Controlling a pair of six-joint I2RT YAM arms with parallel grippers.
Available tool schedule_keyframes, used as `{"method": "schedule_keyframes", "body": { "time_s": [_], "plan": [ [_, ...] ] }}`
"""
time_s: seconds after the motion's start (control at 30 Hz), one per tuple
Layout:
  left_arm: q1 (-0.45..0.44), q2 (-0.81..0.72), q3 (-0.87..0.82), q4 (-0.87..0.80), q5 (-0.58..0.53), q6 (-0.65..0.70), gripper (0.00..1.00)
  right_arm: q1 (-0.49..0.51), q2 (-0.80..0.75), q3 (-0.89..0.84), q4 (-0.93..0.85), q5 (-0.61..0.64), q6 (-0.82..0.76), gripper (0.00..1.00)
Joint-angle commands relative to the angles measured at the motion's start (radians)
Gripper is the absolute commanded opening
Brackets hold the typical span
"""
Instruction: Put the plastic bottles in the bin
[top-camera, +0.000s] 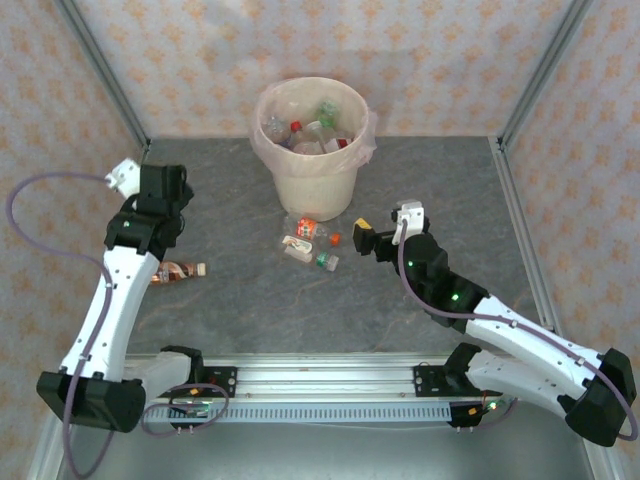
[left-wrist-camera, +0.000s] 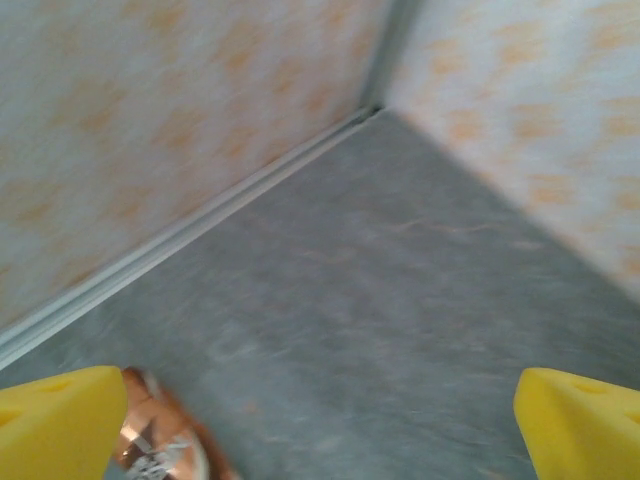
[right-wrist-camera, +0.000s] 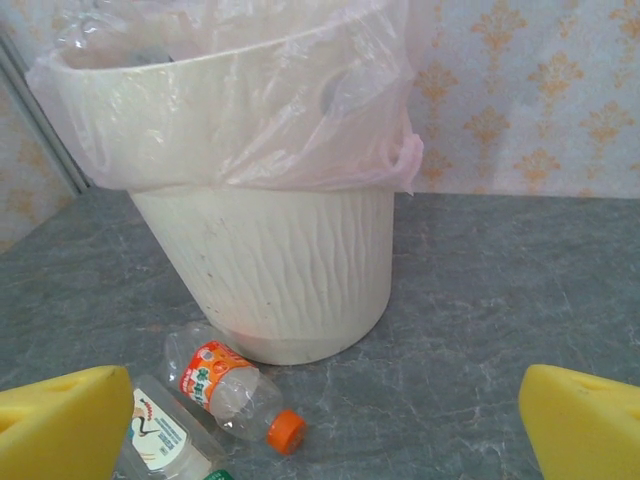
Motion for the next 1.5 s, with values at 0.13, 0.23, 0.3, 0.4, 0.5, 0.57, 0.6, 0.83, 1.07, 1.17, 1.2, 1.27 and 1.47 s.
{"method": "schedule_keyframes", "body": {
  "time_s": [0.13, 0.23, 0.3, 0.4, 0.5, 0.57, 0.6, 0.83, 1.07, 1.17, 1.2, 1.27, 1.47],
  "plan": [
    [0.287, -0.017, -0.29, 0.003, 0.228, -0.259, 1.0, -0.005, 0.0, 0.006, 0.041, -0.035, -0.059, 0.99],
    [0.303, -0.003, -0.376, 0.034, 0.232, -0.352, 1.0, -0.005, 0.0, 0.006, 0.04, -0.045, -0.064, 0.99],
    [0.321, 0.019, -0.402, 0.049, 0.23, -0.388, 1.0, -0.005, -0.001, 0.01, 0.036, -0.053, -0.067, 0.99],
    [0.356, 0.072, -0.411, 0.05, 0.224, -0.431, 1.0, -0.005, -0.004, 0.016, 0.025, -0.068, -0.073, 0.99],
    [0.377, 0.11, -0.421, 0.098, 0.224, -0.454, 1.0, -0.005, -0.008, 0.026, 0.008, -0.082, -0.082, 0.99],
    [0.379, 0.135, -0.436, 0.151, 0.252, -0.479, 1.0, -0.007, -0.007, 0.035, -0.003, -0.086, -0.094, 0.99],
    [0.379, 0.147, -0.443, 0.179, 0.267, -0.492, 1.0, -0.005, -0.007, 0.041, -0.009, -0.088, -0.099, 0.99],
    [0.38, 0.24, -0.527, 0.313, 0.319, -0.604, 1.0, -0.006, 0.009, 0.089, -0.043, -0.102, -0.109, 0.99],
    [0.381, 0.313, -0.56, 0.445, 0.327, -0.515, 0.87, -0.006, 0.018, 0.11, -0.052, -0.102, -0.103, 0.99],
    [0.38, 0.339, -0.559, 0.482, 0.331, -0.457, 0.77, -0.005, 0.023, 0.116, -0.053, -0.102, -0.095, 0.99],
    [0.38, 0.345, -0.557, 0.489, 0.332, -0.436, 0.72, -0.005, 0.025, 0.118, -0.052, -0.102, -0.095, 0.99],
    [0.379, 0.348, -0.554, 0.495, 0.332, -0.401, 0.64, -0.005, 0.028, 0.123, -0.054, -0.103, -0.094, 0.99],
    [0.349, 0.245, -0.568, 0.552, 0.339, -0.267, 0.49, -0.005, 0.024, 0.128, -0.055, -0.094, -0.087, 0.99]
  ]
}}
